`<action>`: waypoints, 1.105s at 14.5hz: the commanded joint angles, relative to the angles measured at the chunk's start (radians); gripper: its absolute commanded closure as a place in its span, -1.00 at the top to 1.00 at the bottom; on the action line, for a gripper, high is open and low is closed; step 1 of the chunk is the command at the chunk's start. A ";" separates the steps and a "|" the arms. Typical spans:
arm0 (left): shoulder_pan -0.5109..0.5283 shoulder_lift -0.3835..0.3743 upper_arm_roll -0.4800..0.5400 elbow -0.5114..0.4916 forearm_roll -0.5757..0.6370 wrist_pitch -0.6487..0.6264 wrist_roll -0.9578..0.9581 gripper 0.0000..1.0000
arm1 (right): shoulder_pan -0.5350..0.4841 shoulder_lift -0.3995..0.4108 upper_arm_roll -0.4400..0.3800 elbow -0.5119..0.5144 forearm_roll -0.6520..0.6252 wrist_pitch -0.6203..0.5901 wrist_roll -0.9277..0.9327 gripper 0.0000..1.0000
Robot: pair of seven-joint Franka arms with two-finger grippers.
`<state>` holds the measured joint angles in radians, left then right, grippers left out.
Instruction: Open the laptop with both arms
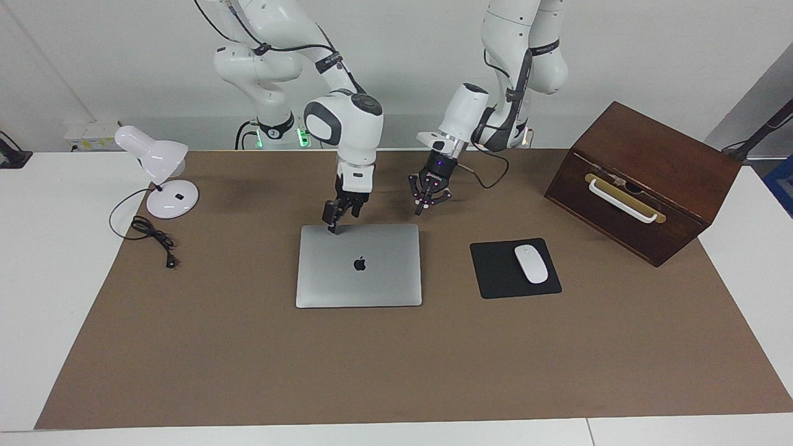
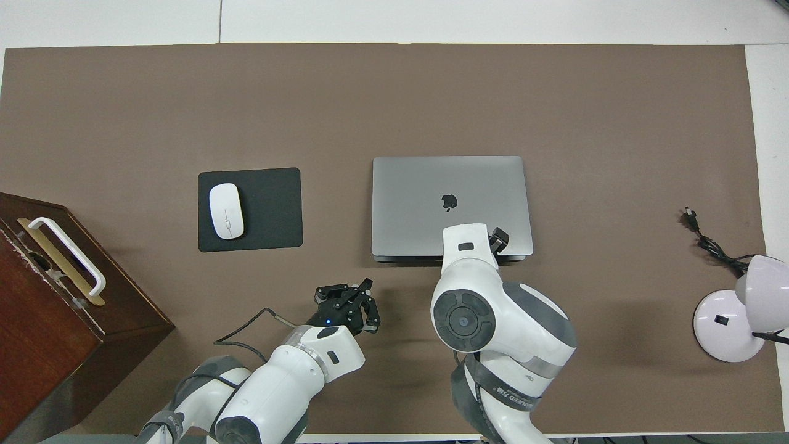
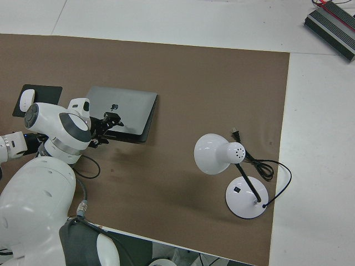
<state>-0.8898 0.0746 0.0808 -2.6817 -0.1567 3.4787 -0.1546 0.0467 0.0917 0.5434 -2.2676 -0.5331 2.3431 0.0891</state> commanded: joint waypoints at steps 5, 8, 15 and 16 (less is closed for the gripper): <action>-0.018 0.094 0.019 0.094 -0.014 0.026 -0.005 -1.00 | -0.014 0.010 0.010 -0.009 -0.028 0.028 0.024 1.00; -0.012 0.111 0.019 0.111 -0.011 0.026 -0.003 -1.00 | -0.014 0.011 0.010 -0.007 -0.028 0.028 0.026 1.00; -0.003 0.149 0.020 0.146 -0.009 0.026 0.004 -1.00 | -0.014 0.011 0.010 -0.007 -0.028 0.036 0.026 1.00; -0.003 0.151 0.020 0.149 -0.009 0.026 0.006 -1.00 | -0.014 0.011 0.010 -0.007 -0.028 0.039 0.026 1.00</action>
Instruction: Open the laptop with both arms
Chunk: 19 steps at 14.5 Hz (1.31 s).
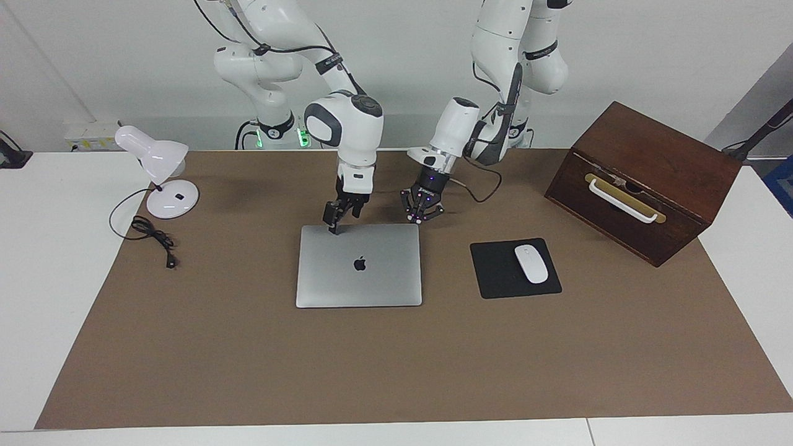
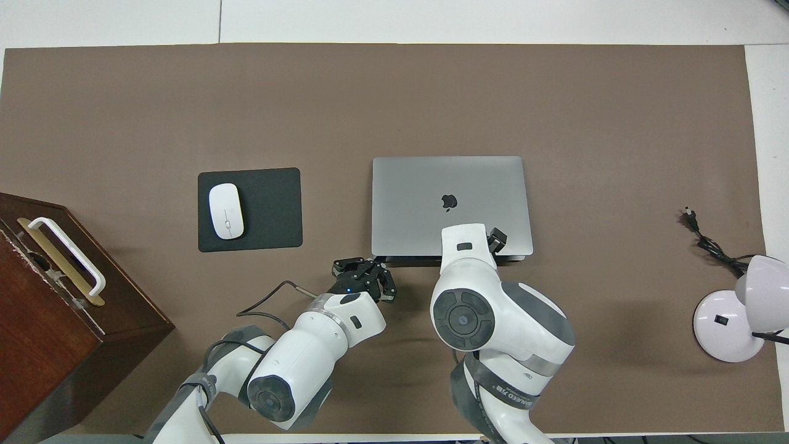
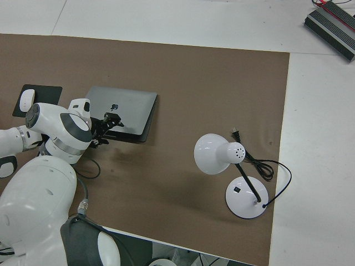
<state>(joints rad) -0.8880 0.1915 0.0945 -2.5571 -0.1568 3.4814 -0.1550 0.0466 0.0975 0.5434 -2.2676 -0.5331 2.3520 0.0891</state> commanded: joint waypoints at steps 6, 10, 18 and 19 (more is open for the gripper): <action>-0.003 0.071 0.008 0.049 -0.003 0.024 0.014 -1.00 | -0.016 0.007 0.010 -0.007 -0.028 0.032 0.026 1.00; 0.006 0.094 0.010 0.055 0.040 0.024 0.034 -1.00 | -0.016 0.007 0.010 -0.007 -0.028 0.033 0.026 1.00; 0.008 0.100 0.011 0.055 0.046 0.024 0.066 -1.00 | -0.017 0.013 0.010 -0.007 -0.028 0.052 0.026 1.00; 0.008 0.101 0.011 0.055 0.046 0.024 0.066 -1.00 | -0.019 0.024 0.010 -0.007 -0.028 0.053 0.027 1.00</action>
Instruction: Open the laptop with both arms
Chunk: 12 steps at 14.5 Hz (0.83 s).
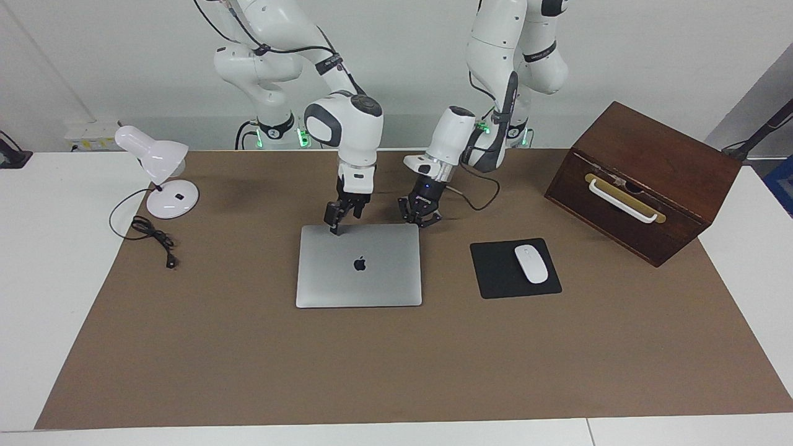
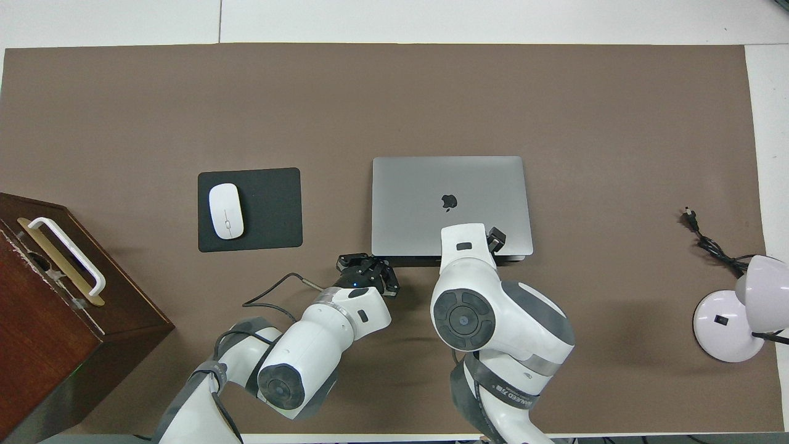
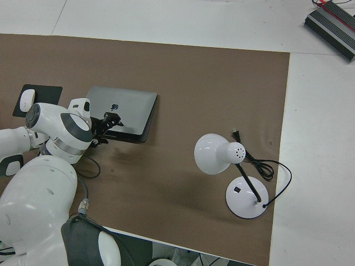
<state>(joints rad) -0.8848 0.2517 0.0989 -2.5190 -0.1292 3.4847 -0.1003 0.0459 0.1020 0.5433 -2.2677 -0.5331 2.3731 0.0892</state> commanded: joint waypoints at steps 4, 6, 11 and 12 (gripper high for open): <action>0.004 0.041 0.007 0.017 0.019 0.022 0.014 -1.00 | -0.021 0.024 0.010 -0.003 -0.064 0.035 0.027 1.00; 0.004 0.041 0.007 0.017 0.019 0.022 0.024 -1.00 | -0.023 0.033 0.010 0.003 -0.067 0.037 0.027 1.00; 0.014 0.054 0.007 0.017 0.019 0.020 0.036 -1.00 | -0.046 0.053 0.009 0.022 -0.131 0.086 0.026 1.00; 0.014 0.054 0.007 0.017 0.019 0.020 0.036 -1.00 | -0.047 0.060 0.009 0.031 -0.139 0.089 0.026 1.00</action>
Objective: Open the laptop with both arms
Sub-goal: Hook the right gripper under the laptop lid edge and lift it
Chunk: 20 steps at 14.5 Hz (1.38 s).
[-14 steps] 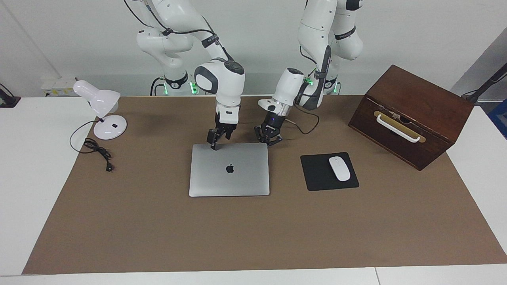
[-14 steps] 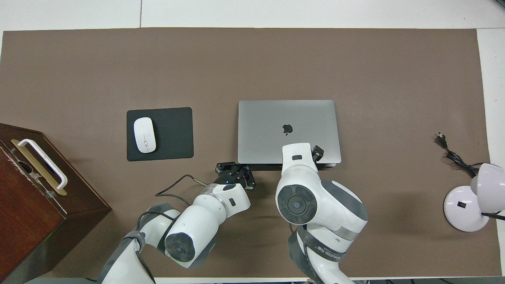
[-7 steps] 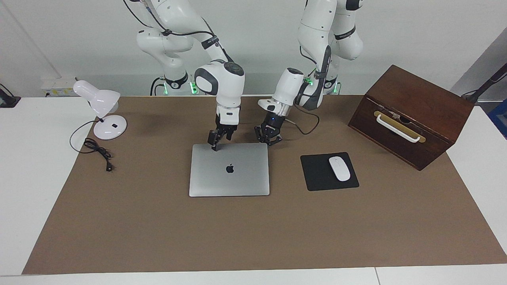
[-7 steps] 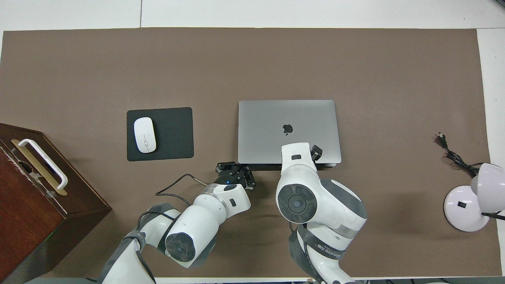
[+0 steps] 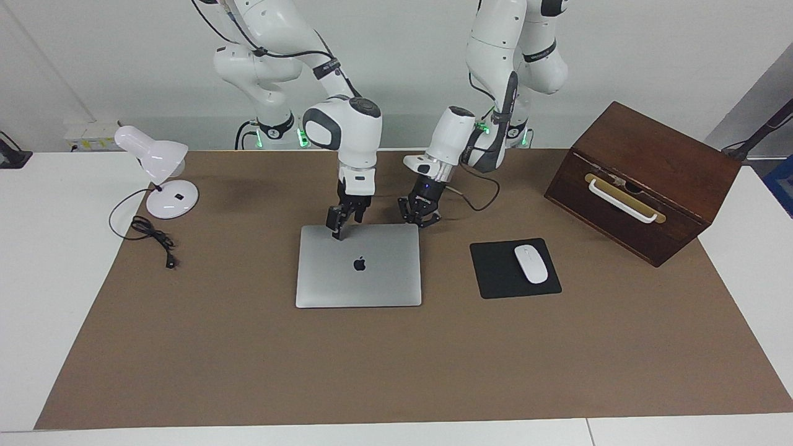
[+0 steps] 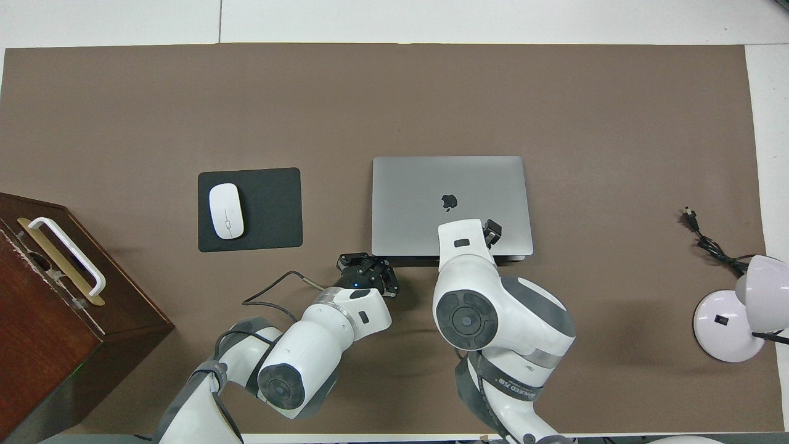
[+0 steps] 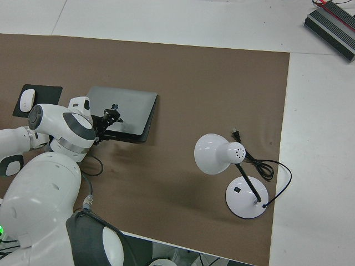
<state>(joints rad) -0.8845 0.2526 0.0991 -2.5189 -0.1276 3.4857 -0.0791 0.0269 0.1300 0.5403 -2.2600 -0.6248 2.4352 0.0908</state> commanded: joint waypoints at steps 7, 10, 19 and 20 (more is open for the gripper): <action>0.016 0.053 0.007 0.017 0.017 0.019 0.027 -1.00 | -0.028 0.060 0.012 0.098 -0.050 0.016 0.018 1.00; 0.016 0.054 0.007 0.017 0.017 0.019 0.029 -1.00 | -0.028 0.062 0.012 0.108 -0.050 0.015 0.018 1.00; 0.016 0.063 0.007 0.017 0.017 0.019 0.029 -1.00 | -0.051 0.086 0.007 0.246 -0.046 -0.057 0.004 1.00; 0.016 0.063 0.008 0.017 0.017 0.019 0.029 -1.00 | -0.058 0.091 0.007 0.270 -0.041 -0.077 -0.006 1.00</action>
<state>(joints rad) -0.8839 0.2544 0.0991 -2.5188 -0.1264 3.4894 -0.0631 -0.0068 0.1787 0.5388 -2.0658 -0.6443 2.3941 0.0907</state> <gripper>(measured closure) 0.991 0.000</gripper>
